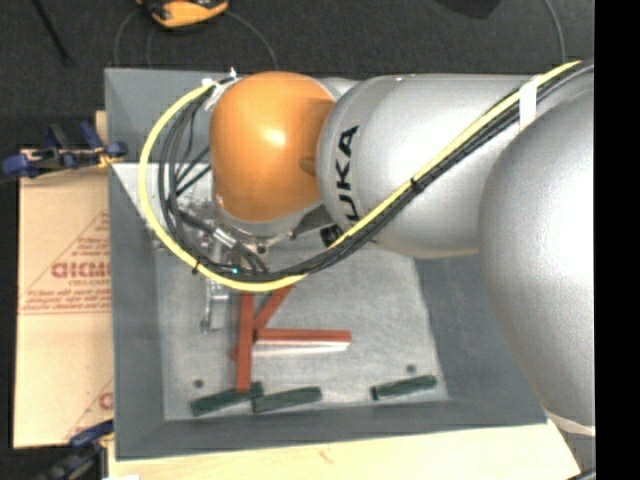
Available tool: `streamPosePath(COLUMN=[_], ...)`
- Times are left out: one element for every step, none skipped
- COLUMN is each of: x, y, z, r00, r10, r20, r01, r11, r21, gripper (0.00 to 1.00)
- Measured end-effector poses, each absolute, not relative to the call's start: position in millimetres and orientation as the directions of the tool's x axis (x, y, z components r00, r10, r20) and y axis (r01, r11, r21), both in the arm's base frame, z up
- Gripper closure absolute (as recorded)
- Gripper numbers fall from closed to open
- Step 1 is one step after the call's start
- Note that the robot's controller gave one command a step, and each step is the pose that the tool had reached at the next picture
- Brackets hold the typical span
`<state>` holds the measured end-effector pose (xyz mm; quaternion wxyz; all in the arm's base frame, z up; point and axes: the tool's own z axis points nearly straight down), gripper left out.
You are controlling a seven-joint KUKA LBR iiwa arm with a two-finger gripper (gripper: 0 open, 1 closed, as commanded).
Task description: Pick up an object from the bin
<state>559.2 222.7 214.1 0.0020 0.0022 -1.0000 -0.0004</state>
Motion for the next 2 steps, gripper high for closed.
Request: streamPosePath(x=[561.2,574.7], y=[222,186], z=[218,114], r00=[-1.000,-0.997], r10=[0.000,-0.073], r20=[-0.004,-0.003], r01=[0.000,-0.073], r11=[1.000,0.997], r21=[0.002,0.001], gripper=[0.00,1.00])
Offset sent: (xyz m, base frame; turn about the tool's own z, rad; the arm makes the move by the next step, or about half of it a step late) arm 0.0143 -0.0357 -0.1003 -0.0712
